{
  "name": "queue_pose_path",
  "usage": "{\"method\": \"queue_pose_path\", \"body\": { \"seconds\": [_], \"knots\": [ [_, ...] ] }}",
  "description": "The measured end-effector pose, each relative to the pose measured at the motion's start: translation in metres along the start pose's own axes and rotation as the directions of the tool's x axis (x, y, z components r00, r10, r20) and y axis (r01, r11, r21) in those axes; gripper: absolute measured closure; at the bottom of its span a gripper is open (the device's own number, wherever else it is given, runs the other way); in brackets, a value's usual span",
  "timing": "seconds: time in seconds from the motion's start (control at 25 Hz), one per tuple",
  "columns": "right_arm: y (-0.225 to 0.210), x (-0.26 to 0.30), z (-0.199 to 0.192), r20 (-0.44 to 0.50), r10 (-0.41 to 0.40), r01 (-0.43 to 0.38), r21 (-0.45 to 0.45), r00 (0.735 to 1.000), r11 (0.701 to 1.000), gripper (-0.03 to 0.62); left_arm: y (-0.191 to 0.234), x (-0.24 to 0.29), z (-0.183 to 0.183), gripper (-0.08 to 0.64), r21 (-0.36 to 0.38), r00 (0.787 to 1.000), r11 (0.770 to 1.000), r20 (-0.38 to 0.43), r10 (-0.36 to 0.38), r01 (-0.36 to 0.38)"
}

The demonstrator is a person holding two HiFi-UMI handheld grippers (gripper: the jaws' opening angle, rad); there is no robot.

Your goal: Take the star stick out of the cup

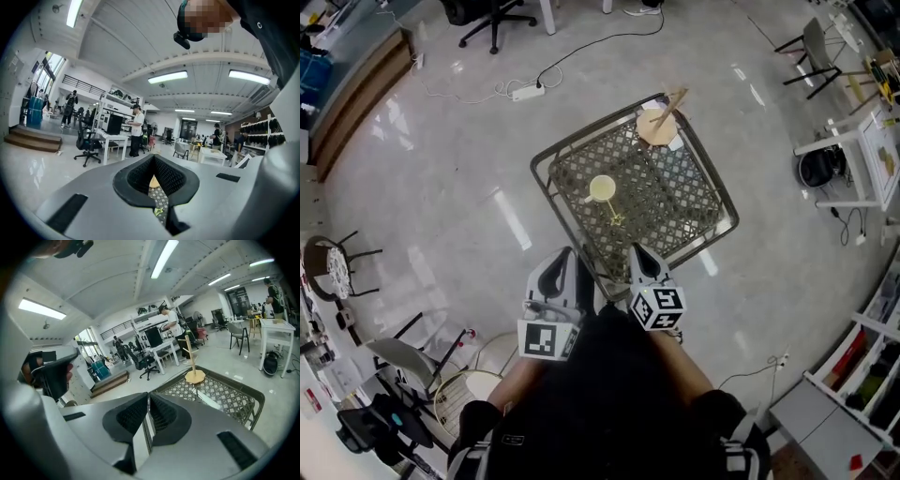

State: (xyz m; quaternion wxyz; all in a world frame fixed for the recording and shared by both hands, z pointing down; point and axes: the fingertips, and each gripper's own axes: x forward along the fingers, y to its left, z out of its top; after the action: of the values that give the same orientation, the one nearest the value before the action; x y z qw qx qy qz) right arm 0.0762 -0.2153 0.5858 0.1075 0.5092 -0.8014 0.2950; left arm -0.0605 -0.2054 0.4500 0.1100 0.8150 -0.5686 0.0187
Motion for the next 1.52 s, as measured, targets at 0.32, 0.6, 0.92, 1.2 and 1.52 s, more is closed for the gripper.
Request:
{"method": "queue_pose_path", "body": {
  "seconds": [0.32, 0.6, 0.92, 1.2, 1.52],
  "knots": [
    [-0.030, 0.064, -0.032, -0.136, -0.043, 0.065, 0.164, 0.990, 0.984, 0.537, 0.025, 0.056, -0.010, 0.546, -0.041, 0.998, 0.998, -0.052, -0.046, 0.043],
    [-0.050, 0.099, -0.060, -0.240, -0.064, 0.131, 0.278, 0.969, 0.951, 0.486, 0.046, 0.082, -0.014, 0.546, -0.064, 0.995, 0.997, -0.090, -0.049, 0.043],
    [-0.057, 0.124, -0.081, -0.317, -0.058, 0.175, 0.355, 0.947, 0.918, 0.466, 0.067, 0.105, -0.014, 0.546, -0.091, 0.993, 0.995, -0.105, -0.049, 0.040],
    [-0.059, 0.132, -0.094, -0.370, -0.040, 0.188, 0.374, 0.928, 0.908, 0.473, 0.071, 0.112, -0.018, 0.546, -0.101, 0.992, 0.994, -0.112, -0.049, 0.038],
    [-0.059, 0.132, -0.096, -0.372, -0.064, 0.198, 0.335, 0.926, 0.921, 0.568, 0.072, 0.102, -0.020, 0.546, -0.103, 0.994, 0.994, -0.108, -0.033, 0.022]
  ]
}}
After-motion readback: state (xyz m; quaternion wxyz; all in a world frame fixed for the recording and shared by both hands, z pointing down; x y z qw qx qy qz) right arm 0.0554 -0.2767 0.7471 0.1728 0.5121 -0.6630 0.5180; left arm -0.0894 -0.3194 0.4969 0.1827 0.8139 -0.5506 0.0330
